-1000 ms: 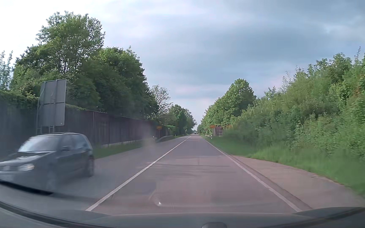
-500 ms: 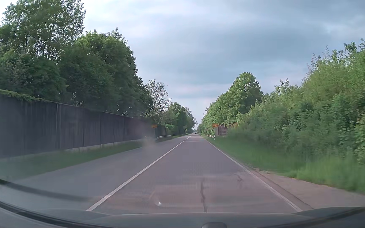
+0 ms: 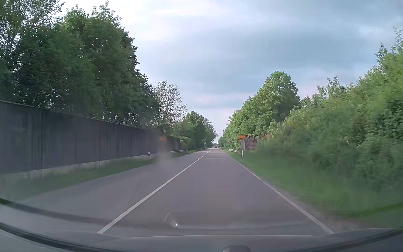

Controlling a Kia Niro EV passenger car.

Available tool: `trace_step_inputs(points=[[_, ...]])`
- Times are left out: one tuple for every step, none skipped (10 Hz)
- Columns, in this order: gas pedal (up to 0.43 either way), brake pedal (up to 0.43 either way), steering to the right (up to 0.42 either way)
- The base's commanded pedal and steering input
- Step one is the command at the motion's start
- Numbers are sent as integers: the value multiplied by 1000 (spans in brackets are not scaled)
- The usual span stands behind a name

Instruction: Follow the waypoints while adhering to traffic rules and regulations

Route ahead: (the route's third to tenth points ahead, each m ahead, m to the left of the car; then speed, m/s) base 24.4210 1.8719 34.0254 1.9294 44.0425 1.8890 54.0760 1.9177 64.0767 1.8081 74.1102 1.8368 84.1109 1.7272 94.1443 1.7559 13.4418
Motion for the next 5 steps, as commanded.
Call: trace_step_inputs(points=[[0, 0, 0], [0, 0, 0], [0, 0, 0], [0, 0, 0], [0, 0, 0]])
